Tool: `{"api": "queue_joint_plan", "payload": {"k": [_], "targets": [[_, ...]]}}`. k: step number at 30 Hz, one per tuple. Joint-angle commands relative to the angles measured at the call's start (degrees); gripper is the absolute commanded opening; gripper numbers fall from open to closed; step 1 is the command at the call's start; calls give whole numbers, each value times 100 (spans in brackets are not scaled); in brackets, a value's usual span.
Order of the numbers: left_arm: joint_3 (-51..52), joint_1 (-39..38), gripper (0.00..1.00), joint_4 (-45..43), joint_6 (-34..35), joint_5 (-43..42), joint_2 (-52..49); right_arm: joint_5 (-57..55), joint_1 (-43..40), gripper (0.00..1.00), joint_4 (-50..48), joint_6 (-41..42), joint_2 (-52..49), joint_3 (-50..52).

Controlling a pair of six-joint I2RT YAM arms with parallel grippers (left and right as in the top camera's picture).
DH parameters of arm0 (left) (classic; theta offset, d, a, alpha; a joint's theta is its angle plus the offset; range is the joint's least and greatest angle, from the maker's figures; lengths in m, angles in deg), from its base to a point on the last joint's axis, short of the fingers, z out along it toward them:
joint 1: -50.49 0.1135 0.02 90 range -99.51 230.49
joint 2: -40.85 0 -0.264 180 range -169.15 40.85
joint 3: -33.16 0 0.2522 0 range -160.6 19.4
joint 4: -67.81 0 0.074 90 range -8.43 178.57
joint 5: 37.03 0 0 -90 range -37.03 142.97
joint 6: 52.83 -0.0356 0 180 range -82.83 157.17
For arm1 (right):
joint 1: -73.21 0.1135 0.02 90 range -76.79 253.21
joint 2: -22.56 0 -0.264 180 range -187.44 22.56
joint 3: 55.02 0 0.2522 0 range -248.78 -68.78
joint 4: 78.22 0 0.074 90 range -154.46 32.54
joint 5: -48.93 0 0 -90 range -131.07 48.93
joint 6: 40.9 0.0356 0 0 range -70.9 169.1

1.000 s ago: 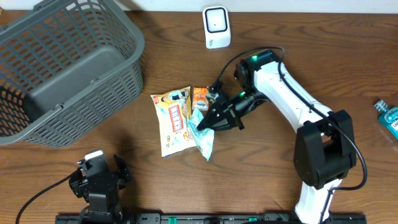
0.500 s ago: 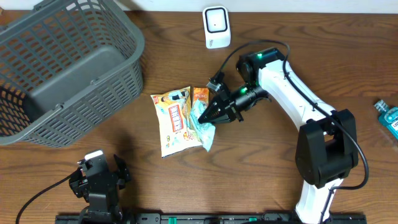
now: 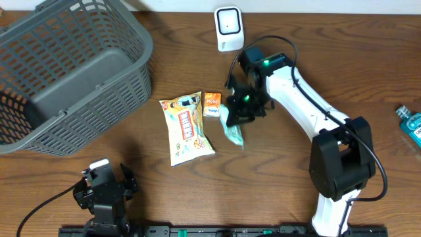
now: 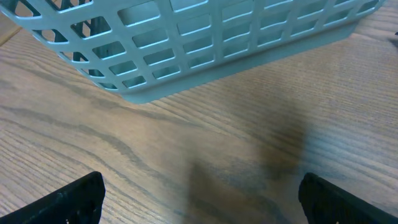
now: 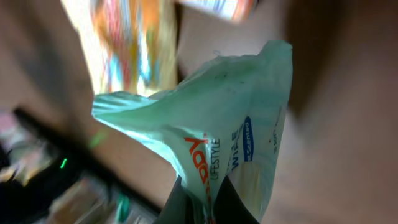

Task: Scan the item barcode
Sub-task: 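Grasp the mint-green wipes pack with the right gripper and lift, then hold the wipes pack up in front of the scanner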

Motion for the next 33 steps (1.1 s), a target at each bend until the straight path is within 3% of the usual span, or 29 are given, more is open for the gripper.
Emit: {"api": "queue_joint_plan", "payload": {"k": [1, 8, 16, 23, 27, 33], "targets": [[109, -11, 100, 249, 52, 9, 37, -501, -9, 1, -492, 166, 127, -87], [111, -11, 100, 249, 52, 9, 37, -1239, -118, 2, -2428, 168, 127, -92], [109, -11, 100, 249, 52, 9, 37, -3510, 39, 1, -4588, 249, 83, -92], [111, -11, 100, 249, 52, 9, 37, -3825, -46, 2, -6321, 160, -424, -205], [109, -11, 100, 249, 55, 9, 37, -3930, -114, 1, -6518, -46, -1115, -894], [111, -11, 100, 249, 52, 9, 37, -4494, -87, 1, -5923, -225, -2503, -2892]]}}
